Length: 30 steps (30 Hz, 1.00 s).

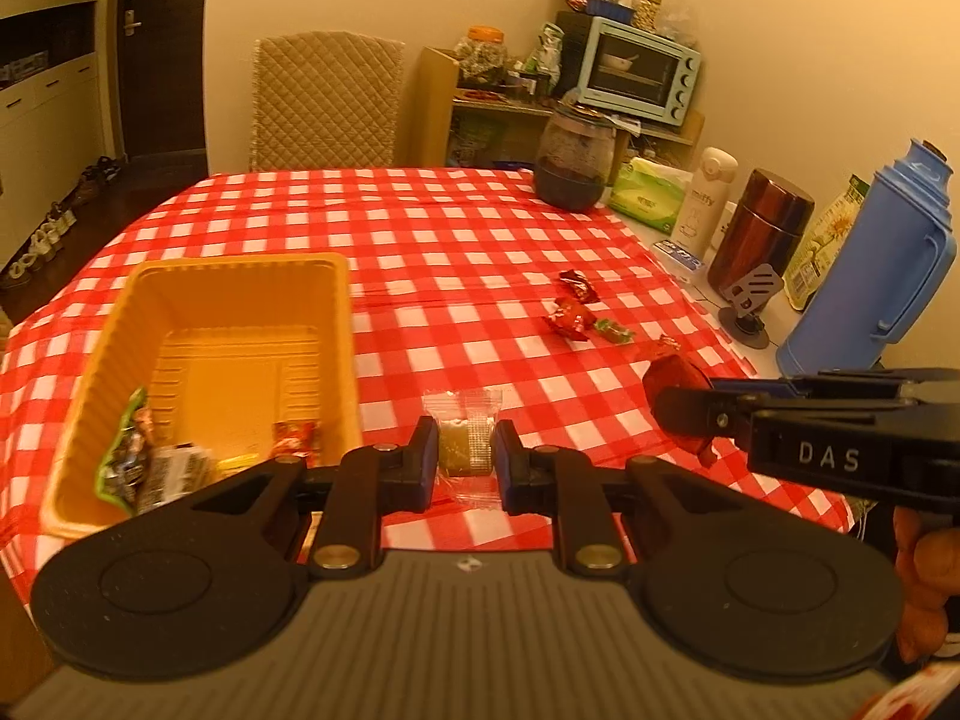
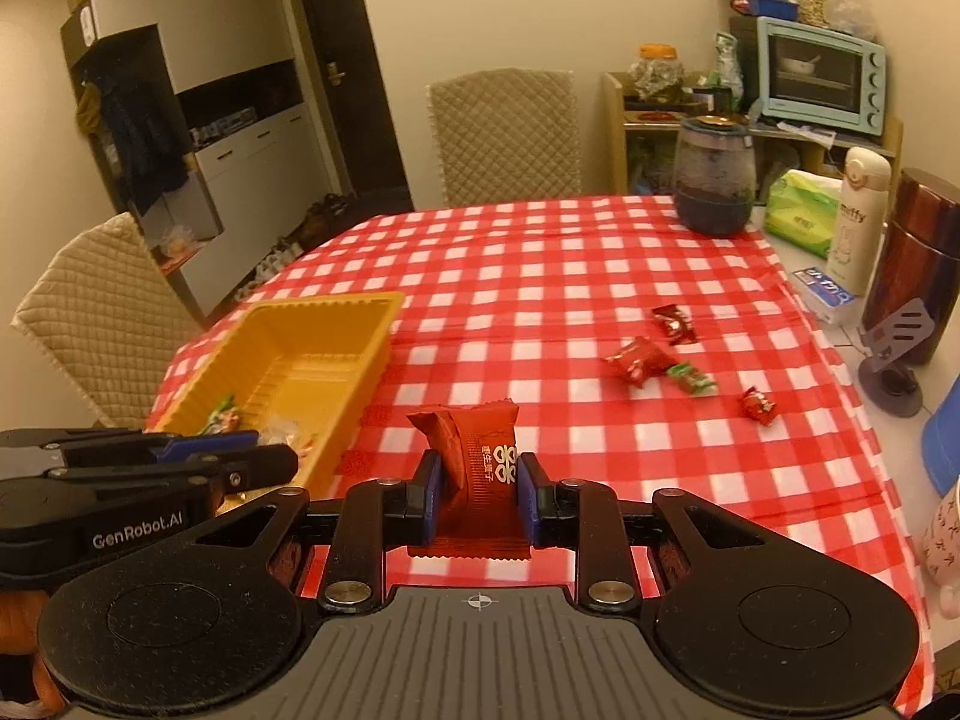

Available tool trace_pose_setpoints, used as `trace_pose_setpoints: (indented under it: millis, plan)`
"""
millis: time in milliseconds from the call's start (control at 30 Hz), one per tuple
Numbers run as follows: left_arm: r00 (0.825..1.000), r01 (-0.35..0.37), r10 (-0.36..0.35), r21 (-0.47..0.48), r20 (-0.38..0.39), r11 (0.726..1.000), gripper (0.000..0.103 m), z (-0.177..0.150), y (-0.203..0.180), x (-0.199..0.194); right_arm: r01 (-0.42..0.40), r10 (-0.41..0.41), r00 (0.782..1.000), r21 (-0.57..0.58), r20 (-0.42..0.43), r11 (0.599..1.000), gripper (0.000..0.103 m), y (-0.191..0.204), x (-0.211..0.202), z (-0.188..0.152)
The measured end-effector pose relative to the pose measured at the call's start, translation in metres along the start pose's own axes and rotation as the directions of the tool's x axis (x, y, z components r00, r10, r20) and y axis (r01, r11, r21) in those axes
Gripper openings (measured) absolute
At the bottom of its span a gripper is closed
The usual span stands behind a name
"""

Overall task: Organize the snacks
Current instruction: 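Carry the clear candy in the left tool and red packet in the right tool over the orange tray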

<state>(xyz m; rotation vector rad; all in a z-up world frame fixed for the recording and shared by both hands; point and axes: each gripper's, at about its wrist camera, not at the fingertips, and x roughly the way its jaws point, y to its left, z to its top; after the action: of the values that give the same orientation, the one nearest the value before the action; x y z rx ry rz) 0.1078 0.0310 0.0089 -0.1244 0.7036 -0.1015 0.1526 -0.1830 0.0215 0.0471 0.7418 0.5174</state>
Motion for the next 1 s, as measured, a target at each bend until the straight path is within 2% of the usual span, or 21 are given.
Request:
trace_pose_setpoints:
  millis: [600,1000]
  plan:
    - [0.994,-0.107,0.109,-0.091,0.010,0.990,0.018,-0.009,0.077,-0.040,-0.104,0.101,0.994,-0.089,-0.035,0.991,0.027,0.077,0.025,0.006]
    - [0.992,-0.123,0.123,-0.142,-0.005,0.982,0.018,-0.008,0.119,-0.036,-0.133,0.124,0.990,-0.131,-0.072,0.982,0.027,0.106,0.055,0.011]
